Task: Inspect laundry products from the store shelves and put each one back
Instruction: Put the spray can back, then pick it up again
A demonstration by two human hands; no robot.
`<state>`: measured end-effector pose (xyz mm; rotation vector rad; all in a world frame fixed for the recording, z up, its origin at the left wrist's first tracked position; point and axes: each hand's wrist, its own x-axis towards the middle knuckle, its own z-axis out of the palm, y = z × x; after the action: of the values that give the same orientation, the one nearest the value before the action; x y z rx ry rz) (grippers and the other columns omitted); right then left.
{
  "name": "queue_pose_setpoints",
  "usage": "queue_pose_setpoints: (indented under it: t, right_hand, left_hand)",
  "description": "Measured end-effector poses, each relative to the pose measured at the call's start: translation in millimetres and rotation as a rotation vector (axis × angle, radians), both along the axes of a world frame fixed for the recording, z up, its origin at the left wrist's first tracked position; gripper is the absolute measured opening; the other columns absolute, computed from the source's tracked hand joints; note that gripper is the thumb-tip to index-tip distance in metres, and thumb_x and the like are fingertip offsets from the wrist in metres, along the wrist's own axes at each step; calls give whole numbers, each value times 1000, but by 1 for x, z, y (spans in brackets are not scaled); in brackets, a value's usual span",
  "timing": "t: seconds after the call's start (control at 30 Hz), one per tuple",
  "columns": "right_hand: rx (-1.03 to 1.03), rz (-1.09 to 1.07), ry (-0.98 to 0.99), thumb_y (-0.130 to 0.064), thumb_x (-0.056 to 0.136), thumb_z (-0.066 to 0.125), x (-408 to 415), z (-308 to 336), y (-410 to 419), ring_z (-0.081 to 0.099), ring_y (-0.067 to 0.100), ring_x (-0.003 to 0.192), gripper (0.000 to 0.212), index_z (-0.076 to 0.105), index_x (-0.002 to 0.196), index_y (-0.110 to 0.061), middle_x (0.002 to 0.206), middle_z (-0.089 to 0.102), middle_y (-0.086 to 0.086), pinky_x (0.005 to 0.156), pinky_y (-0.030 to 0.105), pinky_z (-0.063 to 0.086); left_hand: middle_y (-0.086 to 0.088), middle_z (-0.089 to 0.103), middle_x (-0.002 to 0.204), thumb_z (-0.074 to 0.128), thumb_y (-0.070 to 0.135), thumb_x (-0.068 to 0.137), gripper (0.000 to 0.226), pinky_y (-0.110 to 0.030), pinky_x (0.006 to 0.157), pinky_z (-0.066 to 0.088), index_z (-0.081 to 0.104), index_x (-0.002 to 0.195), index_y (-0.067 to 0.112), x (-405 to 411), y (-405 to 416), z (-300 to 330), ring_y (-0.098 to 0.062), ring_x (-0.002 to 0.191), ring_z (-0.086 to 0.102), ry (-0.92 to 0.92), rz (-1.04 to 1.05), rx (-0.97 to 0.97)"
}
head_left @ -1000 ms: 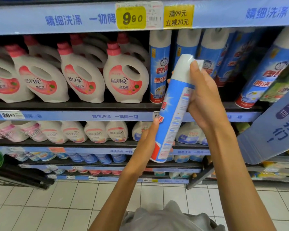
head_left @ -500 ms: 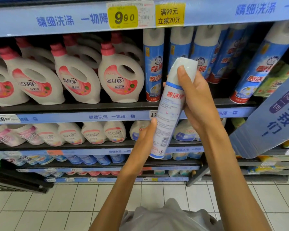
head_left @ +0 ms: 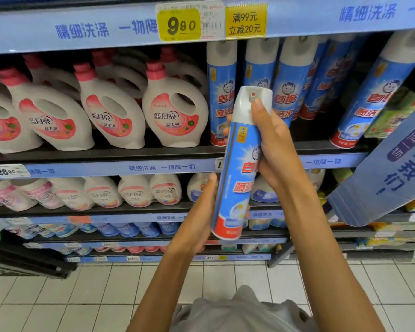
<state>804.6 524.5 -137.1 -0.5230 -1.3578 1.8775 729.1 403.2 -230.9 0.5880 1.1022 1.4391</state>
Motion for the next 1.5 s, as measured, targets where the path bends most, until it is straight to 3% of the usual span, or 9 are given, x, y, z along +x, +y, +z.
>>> queue_pose_setpoints:
  t: [0.27,0.4,0.57,0.63,0.73,0.83,1.07,1.27,1.5]
  right_hand:
    - [-32,-29,-96,-36,96,51,1,-1,7,70,9,82,33,52,119,-13,90,71,-2,69,25,56]
    - [5,-53,-80,-34,97,50,8,-1,9,69,9,83,37,53,123,-7,92,69,0,71,26,55]
    - [74,-228,-8,-28,99,47,28,0,24,66,11,89,32,55,123,-8,98,69,0,77,28,54]
    - [110,-325,28,-27,99,48,38,4,38,66,9,90,33,52,125,-6,100,69,-2,78,28,54]
    - [150,-420,47,-29,99,48,51,10,63,65,10,94,44,46,132,0,107,66,3,79,26,52]
    - [193,-415,20,-28,98,49,61,13,87,66,12,100,37,51,125,-2,109,69,3,82,27,52]
    - [269,-461,37,-29,93,56,68,23,127,62,16,109,27,53,114,-11,114,64,6,95,33,49]
    - [309,-538,65,-29,91,59,63,29,138,63,18,110,28,56,111,-9,114,67,5,92,33,50]
    - [347,-477,94,-27,92,58,62,20,142,54,28,124,45,49,129,-3,130,59,15,108,47,40]
  left_hand:
    - [-12,66,67,38,68,83,65,-28,53,54,74,81,14,2,2,3,-18,54,63,-84,-60,31]
    - [-12,69,71,39,71,80,70,-27,54,54,71,94,10,8,10,-3,-19,58,66,-46,-44,27]
    - [9,72,103,43,70,79,57,-19,76,53,59,117,30,17,40,2,-6,94,69,338,28,31]
    - [13,68,101,59,56,84,30,-15,75,52,53,108,37,21,55,11,4,90,66,481,-42,55]
    - [15,60,92,74,28,82,36,-6,61,46,49,107,30,30,87,19,12,72,59,707,-112,81]
    - [7,51,104,77,30,79,49,-16,74,43,55,121,20,42,116,25,-3,92,56,888,-53,79]
    - [-8,60,116,78,32,75,55,-42,88,50,56,121,12,55,157,41,-24,105,57,1030,102,82]
    - [-10,63,123,71,20,84,53,-38,94,50,50,131,8,68,171,42,-23,112,59,888,286,84]
    - [-6,33,153,55,17,95,63,-29,113,29,23,149,13,89,162,31,-19,139,32,943,291,95]
